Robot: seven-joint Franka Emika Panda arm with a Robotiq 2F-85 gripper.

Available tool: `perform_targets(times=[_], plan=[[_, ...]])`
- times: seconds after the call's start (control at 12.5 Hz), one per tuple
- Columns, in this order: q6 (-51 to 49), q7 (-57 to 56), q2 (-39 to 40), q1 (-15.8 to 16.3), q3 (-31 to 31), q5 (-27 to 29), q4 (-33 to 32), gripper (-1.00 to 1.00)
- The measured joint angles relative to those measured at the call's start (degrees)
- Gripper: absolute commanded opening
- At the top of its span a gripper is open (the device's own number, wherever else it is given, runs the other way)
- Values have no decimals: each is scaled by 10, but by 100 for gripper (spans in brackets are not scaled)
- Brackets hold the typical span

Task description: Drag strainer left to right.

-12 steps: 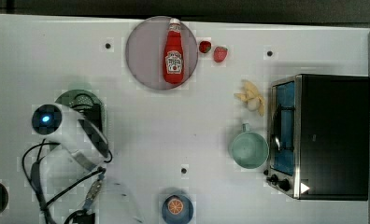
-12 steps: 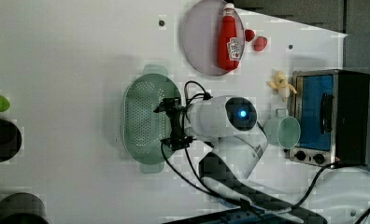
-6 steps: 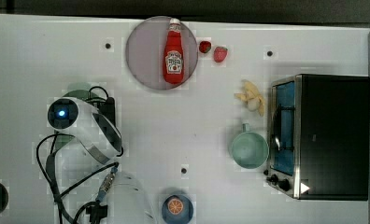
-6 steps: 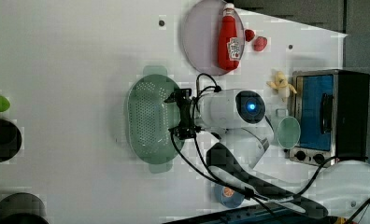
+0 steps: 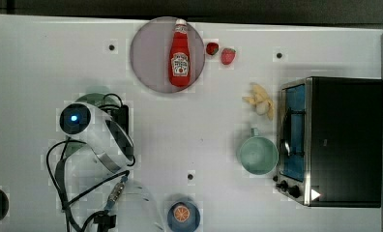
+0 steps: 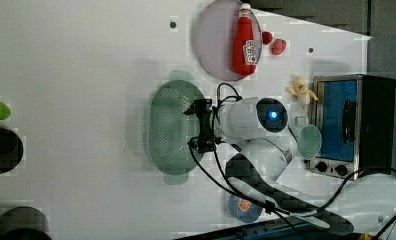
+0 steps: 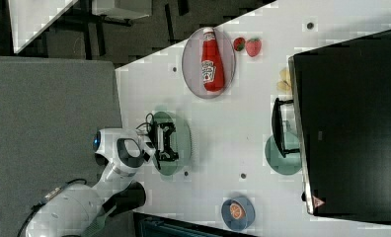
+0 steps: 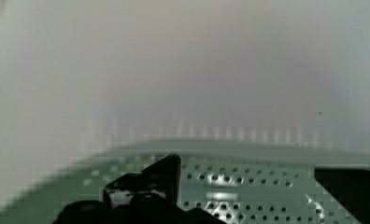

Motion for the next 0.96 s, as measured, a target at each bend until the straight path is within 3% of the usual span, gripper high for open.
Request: perform_targets(times=[0.48, 0.72, 0.96], plan=[[3, -7, -35, -22, -20, 0, -39, 100], [7, -13, -37, -48, -10, -10, -44, 100], [7, -43, -59, -51, -25, -2, -84, 100]])
